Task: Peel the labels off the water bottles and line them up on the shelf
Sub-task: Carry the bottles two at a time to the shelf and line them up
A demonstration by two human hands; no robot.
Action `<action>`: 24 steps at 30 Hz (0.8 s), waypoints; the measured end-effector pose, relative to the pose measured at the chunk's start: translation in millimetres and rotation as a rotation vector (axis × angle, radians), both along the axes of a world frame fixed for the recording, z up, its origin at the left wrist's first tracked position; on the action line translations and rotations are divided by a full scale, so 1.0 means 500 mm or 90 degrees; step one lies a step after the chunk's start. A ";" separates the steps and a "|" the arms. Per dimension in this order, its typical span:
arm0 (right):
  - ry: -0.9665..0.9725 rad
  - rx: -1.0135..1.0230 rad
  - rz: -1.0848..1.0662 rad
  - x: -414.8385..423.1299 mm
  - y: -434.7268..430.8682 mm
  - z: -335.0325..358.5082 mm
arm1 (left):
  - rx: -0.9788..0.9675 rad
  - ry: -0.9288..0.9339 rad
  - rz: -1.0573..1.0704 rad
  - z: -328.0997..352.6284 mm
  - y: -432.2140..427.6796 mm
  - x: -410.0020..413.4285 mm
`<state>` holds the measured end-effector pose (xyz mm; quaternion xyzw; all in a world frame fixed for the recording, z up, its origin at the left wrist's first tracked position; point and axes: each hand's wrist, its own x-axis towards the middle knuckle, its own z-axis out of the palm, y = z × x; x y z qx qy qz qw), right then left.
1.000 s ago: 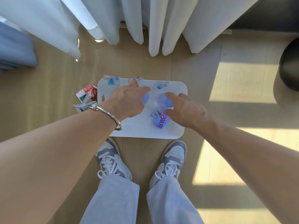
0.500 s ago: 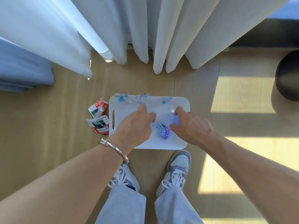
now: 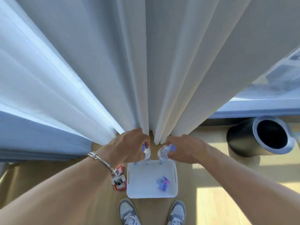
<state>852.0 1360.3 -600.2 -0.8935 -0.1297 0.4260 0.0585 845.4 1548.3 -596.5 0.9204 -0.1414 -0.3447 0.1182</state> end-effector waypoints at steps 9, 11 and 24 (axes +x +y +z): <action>-0.066 0.012 0.127 0.088 0.054 0.618 | 0.041 -0.127 -0.075 0.646 0.041 0.100; -0.102 0.014 0.120 0.103 0.068 0.746 | 0.049 -0.175 -0.080 0.791 0.048 0.106; -0.373 0.046 0.057 0.069 0.124 1.344 | 0.090 -0.477 -0.043 1.388 0.092 0.010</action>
